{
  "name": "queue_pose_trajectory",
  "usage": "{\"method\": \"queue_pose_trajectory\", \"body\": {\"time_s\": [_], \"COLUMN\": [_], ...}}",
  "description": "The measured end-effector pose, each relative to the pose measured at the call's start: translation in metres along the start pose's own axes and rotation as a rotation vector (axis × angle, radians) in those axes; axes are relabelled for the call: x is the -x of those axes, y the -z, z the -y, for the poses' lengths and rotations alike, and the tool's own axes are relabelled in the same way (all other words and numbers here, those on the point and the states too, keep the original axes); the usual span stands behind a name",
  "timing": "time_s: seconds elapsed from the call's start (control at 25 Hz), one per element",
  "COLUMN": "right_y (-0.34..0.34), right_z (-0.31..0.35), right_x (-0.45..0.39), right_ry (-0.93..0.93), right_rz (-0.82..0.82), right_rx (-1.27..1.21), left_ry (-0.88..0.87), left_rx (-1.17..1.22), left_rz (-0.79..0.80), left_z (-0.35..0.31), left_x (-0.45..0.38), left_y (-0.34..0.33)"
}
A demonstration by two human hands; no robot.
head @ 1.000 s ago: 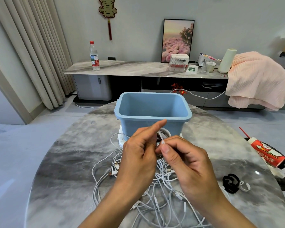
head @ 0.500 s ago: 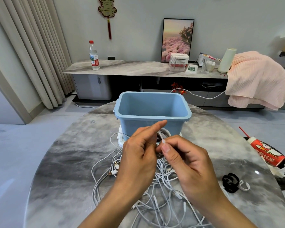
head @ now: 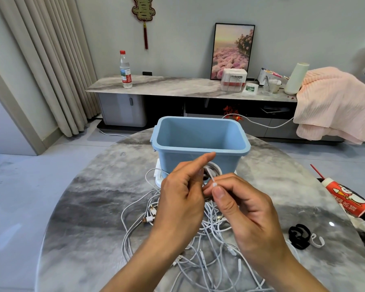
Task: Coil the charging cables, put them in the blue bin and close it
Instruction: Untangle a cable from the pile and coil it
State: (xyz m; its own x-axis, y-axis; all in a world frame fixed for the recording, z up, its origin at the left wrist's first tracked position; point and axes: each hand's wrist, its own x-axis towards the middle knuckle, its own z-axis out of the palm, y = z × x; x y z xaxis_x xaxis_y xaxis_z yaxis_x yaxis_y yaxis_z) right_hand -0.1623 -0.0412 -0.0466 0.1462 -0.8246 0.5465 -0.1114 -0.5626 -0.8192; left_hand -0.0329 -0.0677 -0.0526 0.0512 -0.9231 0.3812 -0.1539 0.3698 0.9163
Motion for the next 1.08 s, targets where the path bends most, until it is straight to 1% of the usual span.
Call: {"method": "queue_pose_trajectory", "body": {"time_s": [0.28, 0.68, 0.84, 0.96, 1.08], "right_y": [-0.0003, -0.0011, -0.0018, -0.0013, 0.0036], "right_z": [-0.0017, 0.0003, 0.001, 0.0008, 0.0039], "right_x": [0.0004, -0.0005, 0.0, -0.0004, -0.0034], "right_ry": [-0.037, -0.075, -0.082, -0.097, -0.022], "right_rz": [-0.013, -0.02, -0.071, -0.146, -0.187], "right_rx": [-0.02, 0.032, 0.06, 0.0, 0.065], "left_ry": [-0.019, -0.033, -0.045, -0.108, -0.149], "left_rx": [-0.01, 0.002, 0.042, -0.023, -0.093], "left_rz": [-0.006, 0.001, 0.037, 0.032, 0.037], "left_z": [0.0004, -0.0034, -0.008, -0.007, -0.0053], "left_x": [0.0011, 0.0024, 0.0043, 0.005, 0.0056], "left_y": [-0.0007, -0.0009, -0.0034, -0.004, -0.0042]}}
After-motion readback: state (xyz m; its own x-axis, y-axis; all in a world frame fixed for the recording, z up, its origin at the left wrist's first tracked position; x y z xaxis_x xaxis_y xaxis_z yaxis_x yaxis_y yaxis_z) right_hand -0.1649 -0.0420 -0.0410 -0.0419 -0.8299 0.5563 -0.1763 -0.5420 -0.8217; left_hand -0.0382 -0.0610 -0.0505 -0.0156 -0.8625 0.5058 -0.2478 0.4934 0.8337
